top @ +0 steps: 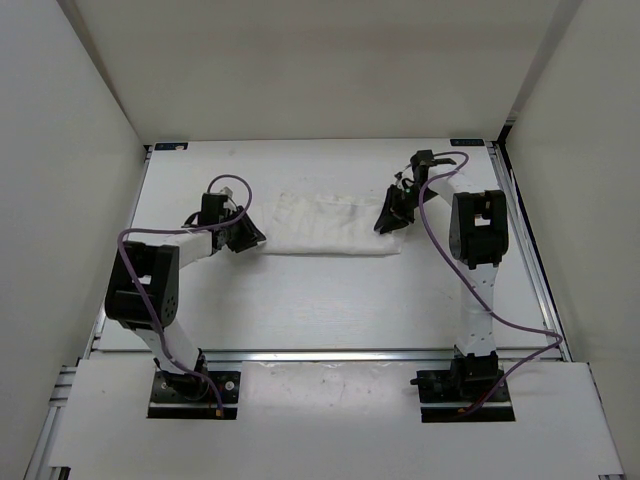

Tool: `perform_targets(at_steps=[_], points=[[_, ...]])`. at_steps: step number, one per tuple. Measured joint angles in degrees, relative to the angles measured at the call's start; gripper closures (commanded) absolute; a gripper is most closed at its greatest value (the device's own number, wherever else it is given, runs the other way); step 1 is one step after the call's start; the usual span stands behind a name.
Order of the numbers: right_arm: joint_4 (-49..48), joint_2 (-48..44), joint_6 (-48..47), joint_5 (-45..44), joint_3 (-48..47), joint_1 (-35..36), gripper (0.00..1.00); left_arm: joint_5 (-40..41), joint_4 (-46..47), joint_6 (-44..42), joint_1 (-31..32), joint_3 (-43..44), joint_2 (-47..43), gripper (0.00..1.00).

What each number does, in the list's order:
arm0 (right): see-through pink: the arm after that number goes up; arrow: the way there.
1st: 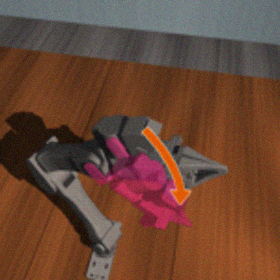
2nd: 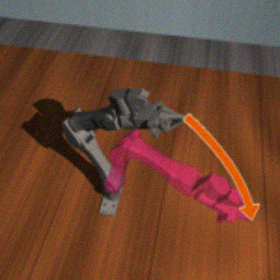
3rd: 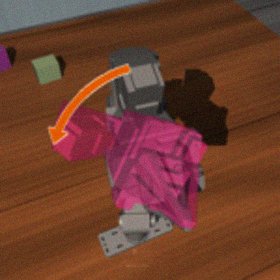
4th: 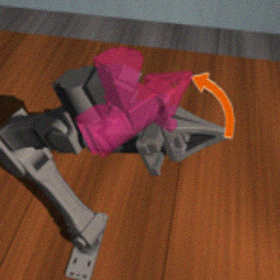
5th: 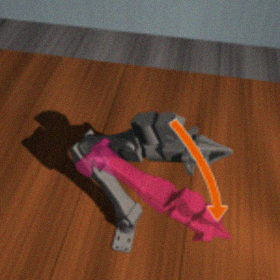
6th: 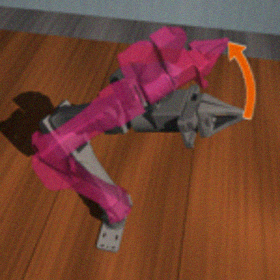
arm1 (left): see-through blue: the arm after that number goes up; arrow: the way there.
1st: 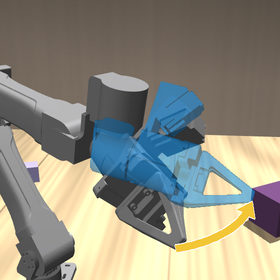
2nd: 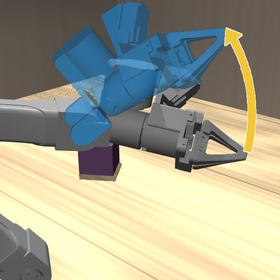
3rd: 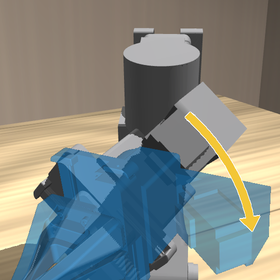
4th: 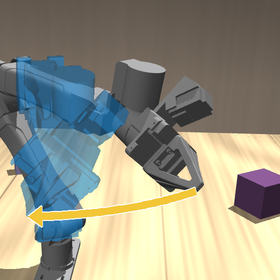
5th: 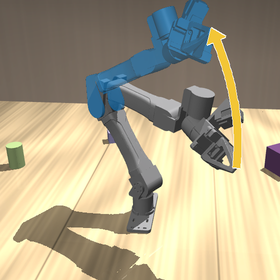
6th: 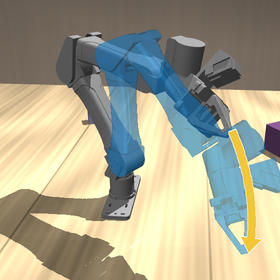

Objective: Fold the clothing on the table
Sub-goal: Fold the skirt

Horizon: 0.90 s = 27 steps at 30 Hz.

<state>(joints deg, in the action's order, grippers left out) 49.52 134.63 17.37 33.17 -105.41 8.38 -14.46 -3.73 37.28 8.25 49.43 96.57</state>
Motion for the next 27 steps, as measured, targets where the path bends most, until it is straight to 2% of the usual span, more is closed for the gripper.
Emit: perform_targets(at_steps=[8,11,13,14,16,23,27], points=[[0.09,0.00,0.04,0.15,0.22,-0.02,0.67,-2.36,1.27,-1.27,-1.36,0.74,3.32,0.55],[0.09,0.00,0.09,0.13,0.22,-0.07,0.66,-4.20,1.46,-1.38,-1.88,0.76,3.52,0.59],[0.09,0.00,0.13,0.13,0.22,-0.09,0.67,-5.53,1.40,-1.31,-2.19,0.76,3.87,0.76],[0.11,0.00,0.13,0.13,0.22,-0.11,0.66,-6.34,1.57,-1.25,-2.34,0.66,4.17,0.90],[0.11,0.00,0.13,0.11,0.22,-0.15,0.67,-8.04,2.10,-0.61,-2.62,-0.22,4.39,1.00],[0.31,0.00,0.20,-0.09,0.22,-0.15,0.67,-11.89,2.40,0.96,-3.28,-2.38,3.69,1.00],[0.55,0.00,0.44,-0.42,0.20,-0.15,0.66,-12.46,2.12,1.92,-3.76,-4.39,-0.37,1.00]])
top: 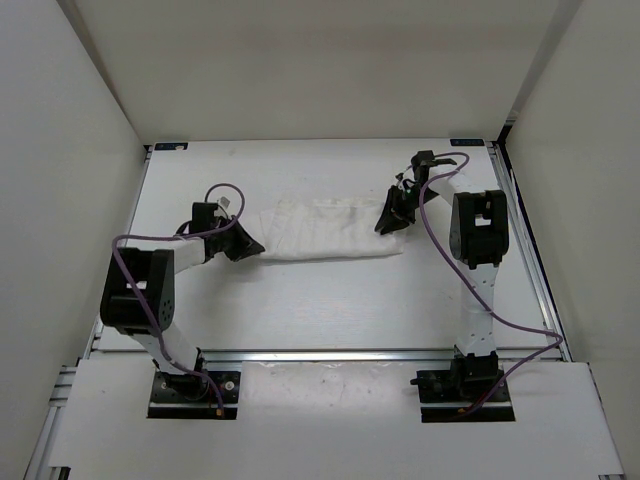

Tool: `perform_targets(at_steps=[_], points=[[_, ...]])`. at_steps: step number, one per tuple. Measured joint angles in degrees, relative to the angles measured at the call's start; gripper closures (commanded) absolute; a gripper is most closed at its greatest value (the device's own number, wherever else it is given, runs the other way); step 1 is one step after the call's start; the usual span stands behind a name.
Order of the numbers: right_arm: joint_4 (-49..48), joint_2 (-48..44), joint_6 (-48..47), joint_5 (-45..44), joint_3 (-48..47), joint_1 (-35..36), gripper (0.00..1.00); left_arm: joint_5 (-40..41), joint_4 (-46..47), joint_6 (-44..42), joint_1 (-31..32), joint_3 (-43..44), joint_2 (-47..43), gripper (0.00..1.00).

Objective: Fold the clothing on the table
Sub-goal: Fold the skirt

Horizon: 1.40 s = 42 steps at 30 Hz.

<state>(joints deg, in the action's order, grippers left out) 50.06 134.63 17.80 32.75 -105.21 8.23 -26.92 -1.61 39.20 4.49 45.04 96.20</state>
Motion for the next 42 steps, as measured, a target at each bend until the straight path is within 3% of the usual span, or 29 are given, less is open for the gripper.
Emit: perform_targets(at_steps=[12,15,17,20,23,25,33,42], points=[[1.62,0.13,1.70,-1.66,-0.55,0.28,0.67,-3.87,0.72,3.23,-1.11,-7.13,-15.56,1.00],[2.36,0.59,1.86,-1.70,-1.31,0.42,0.61,-4.81,-0.07,3.54,-0.33,-10.12,-17.18,1.00],[2.60,0.72,1.99,-1.53,-1.70,0.44,0.58,-5.57,-1.29,3.50,0.20,-11.47,-18.51,0.80],[2.75,0.61,1.95,-1.51,-1.92,0.48,0.54,-6.47,-3.58,3.43,0.26,-12.41,-20.96,0.72],[2.73,-0.33,1.84,-2.67,-1.81,0.44,0.50,-5.88,-6.27,2.29,-0.85,-12.28,-22.80,0.52],[2.58,-1.73,1.60,-3.61,-1.40,0.07,0.50,-4.90,-8.37,1.38,-1.90,-11.82,-23.32,0.45],[2.14,-11.76,0.55,-4.79,4.42,-5.62,0.48,1.60,-13.27,-0.87,-3.69,-10.36,-22.99,0.41],[2.32,-13.00,-0.24,-5.40,8.20,-8.52,0.49,8.35,-12.07,-0.85,-4.11,-8.90,-13.90,0.43]])
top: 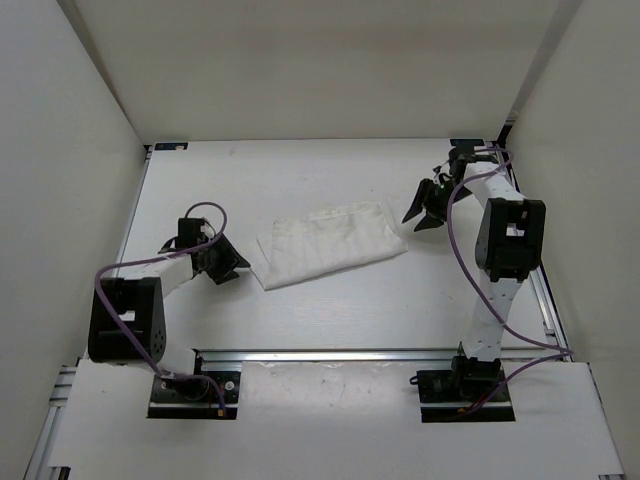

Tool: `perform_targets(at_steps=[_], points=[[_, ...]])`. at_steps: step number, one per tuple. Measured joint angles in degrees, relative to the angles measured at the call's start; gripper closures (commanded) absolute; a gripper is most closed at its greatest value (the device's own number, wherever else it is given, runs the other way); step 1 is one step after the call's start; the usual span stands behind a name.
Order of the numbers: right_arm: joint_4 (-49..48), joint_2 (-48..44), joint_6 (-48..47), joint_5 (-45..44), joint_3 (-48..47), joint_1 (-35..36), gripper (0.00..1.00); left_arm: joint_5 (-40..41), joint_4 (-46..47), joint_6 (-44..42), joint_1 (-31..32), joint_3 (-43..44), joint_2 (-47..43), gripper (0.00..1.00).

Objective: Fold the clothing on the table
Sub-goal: Fold the skirt

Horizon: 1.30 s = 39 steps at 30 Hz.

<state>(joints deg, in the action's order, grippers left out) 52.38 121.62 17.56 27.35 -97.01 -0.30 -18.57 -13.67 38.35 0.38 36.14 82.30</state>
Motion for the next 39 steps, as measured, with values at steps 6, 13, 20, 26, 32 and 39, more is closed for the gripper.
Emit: perform_targets(at_steps=[6,13,20,26,32,39], points=[[-0.72,-0.13,0.04,0.37,1.31,0.04,0.49,5.20,1.40,0.11,1.09,5.73,6.10,0.46],[-1.84,-0.94,0.26,0.72,4.68,-2.05,0.49,6.16,6.62,1.84,4.83,9.75,12.22,0.70],[-4.92,-3.54,1.51,2.49,10.19,-4.26,0.48,5.22,10.51,3.41,6.29,9.62,14.60,1.00],[-8.39,-1.90,1.68,4.98,9.35,-4.94,0.42,5.27,10.23,3.17,5.07,11.67,16.17,1.00],[-9.16,6.91,1.31,5.90,-0.15,-3.56,0.42,6.23,8.90,2.62,3.10,15.45,18.45,1.00],[-10.75,11.96,1.55,11.06,-5.22,0.59,0.52,6.38,7.63,2.36,3.23,15.74,18.47,1.00]])
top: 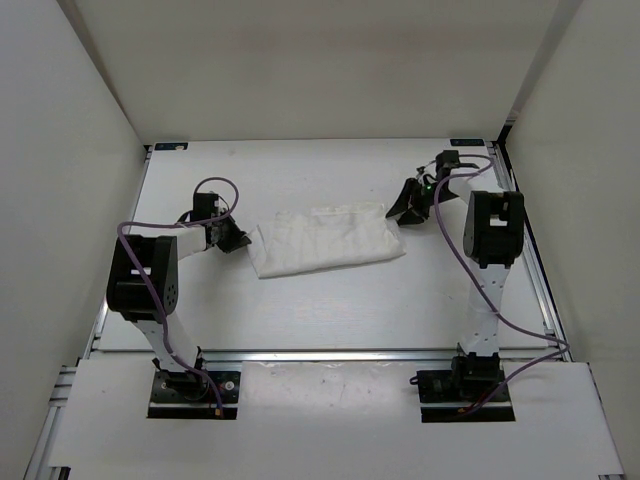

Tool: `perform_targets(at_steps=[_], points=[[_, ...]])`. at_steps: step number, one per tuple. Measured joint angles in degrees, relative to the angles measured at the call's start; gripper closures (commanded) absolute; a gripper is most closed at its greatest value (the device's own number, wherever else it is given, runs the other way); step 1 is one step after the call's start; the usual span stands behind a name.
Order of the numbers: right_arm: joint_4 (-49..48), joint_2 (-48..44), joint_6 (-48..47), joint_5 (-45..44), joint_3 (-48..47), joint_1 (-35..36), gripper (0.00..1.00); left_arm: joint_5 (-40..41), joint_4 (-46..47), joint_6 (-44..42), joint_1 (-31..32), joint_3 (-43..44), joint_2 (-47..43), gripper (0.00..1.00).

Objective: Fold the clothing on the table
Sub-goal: Fold the skirt

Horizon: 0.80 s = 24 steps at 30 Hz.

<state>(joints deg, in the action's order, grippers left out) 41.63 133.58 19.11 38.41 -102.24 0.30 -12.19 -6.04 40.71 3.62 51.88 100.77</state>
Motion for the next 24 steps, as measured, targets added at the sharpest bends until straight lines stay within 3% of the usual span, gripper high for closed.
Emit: perform_targets(at_steps=[4,9,17,24], points=[[-4.61,0.13,0.68,4.46,3.21,2.93,0.72,0.02,0.09,0.04,0.04,-0.24,-0.02,1.00],[-12.85,-1.62,2.64,13.86,14.78,5.42,1.00,-0.07,1.11,0.57,0.02,-1.22,-0.46,1.00],[-23.02,-10.40,7.72,17.57,30.84,5.18,1.00,-0.04,2.03,0.90,0.48,-2.34,-1.14,1.00],[-20.87,-19.26,7.48,14.14,32.39,-1.03,0.99,-1.88,4.81,3.58,5.99,-5.44,-2.45,1.00]])
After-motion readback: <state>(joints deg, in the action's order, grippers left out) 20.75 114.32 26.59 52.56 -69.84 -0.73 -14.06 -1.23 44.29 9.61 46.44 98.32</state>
